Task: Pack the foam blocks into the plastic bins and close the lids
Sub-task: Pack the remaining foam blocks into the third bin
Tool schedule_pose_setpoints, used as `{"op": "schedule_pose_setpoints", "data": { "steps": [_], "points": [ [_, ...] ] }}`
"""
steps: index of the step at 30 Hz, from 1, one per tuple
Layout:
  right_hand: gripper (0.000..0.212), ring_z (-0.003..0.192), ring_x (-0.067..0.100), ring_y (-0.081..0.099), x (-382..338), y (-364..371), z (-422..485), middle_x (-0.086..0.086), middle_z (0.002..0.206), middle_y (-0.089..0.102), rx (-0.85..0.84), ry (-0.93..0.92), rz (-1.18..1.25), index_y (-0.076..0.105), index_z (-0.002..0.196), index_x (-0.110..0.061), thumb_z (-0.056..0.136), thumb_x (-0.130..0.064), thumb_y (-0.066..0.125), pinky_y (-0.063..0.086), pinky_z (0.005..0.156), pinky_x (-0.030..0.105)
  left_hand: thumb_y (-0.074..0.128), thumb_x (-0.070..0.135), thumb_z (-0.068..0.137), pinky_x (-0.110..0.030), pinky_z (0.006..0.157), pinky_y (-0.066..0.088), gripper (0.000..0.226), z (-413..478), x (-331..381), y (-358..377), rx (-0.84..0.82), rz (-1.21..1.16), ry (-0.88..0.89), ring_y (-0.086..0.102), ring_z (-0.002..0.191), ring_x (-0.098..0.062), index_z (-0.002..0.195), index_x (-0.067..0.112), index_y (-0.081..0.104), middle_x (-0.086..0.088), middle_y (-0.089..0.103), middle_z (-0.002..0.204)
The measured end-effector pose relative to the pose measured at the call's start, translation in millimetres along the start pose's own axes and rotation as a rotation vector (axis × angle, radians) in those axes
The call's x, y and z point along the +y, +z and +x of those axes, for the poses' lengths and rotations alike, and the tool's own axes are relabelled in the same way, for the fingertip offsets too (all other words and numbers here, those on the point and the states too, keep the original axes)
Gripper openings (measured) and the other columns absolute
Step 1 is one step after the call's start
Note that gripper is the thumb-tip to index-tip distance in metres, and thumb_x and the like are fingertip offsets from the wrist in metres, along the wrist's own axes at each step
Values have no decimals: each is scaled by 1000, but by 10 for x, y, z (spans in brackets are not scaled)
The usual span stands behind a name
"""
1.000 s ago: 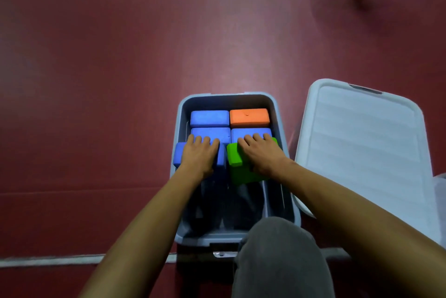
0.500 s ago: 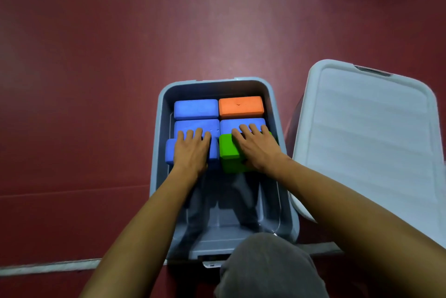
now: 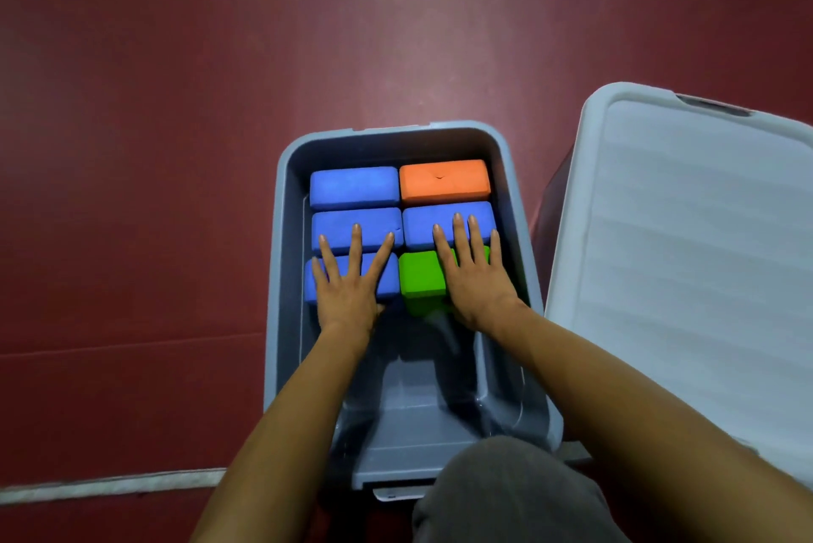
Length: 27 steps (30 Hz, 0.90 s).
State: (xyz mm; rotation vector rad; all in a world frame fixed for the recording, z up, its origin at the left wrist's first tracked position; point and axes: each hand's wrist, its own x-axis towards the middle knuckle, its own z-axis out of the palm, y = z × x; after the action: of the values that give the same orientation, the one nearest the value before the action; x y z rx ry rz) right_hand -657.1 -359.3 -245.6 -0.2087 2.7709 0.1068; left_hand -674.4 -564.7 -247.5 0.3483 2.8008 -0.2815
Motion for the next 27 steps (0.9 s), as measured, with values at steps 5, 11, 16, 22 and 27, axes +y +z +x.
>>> {"op": "schedule_pose_setpoints", "data": {
  "steps": [5,11,16,22,27],
  "points": [
    [104,146,49,-25,95,-8,236,27,157,-30,-28,-10,14,-36,148,-11,98,-31,53,1,116,68,56,69,85,-60,121,10,117,238,-22,19,11,28,19,-17,142,-59,142,40,-41,-11,-34,159],
    [100,144,51,-25,99,32,276,29,157,-30,-31,-20,-9,-36,148,-9,99,-28,49,1,115,71,61,67,83,-63,119,10,117,279,-76,111,45,-23,52,-18,141,-60,147,41,-34,-12,-31,160],
    [101,145,52,-23,104,60,306,29,158,-28,-11,-22,-29,-35,148,-9,100,-34,49,2,115,71,63,65,83,-63,120,10,117,295,-83,135,56,-33,51,-19,141,-59,148,42,-33,-11,-31,161],
    [110,148,47,-21,101,-81,273,24,159,-28,-115,-13,-30,-32,151,-16,95,-47,58,2,117,68,53,73,84,-65,118,10,114,247,-15,7,-20,19,-16,-14,145,-56,142,43,-40,-8,-33,160],
    [121,153,38,-8,238,-577,119,12,166,-17,-283,-116,-97,-22,157,-25,83,-69,63,4,120,62,16,85,84,-65,118,5,94,84,99,-426,-144,253,-1,9,149,-48,148,38,-34,-10,-11,166]
  ]
}}
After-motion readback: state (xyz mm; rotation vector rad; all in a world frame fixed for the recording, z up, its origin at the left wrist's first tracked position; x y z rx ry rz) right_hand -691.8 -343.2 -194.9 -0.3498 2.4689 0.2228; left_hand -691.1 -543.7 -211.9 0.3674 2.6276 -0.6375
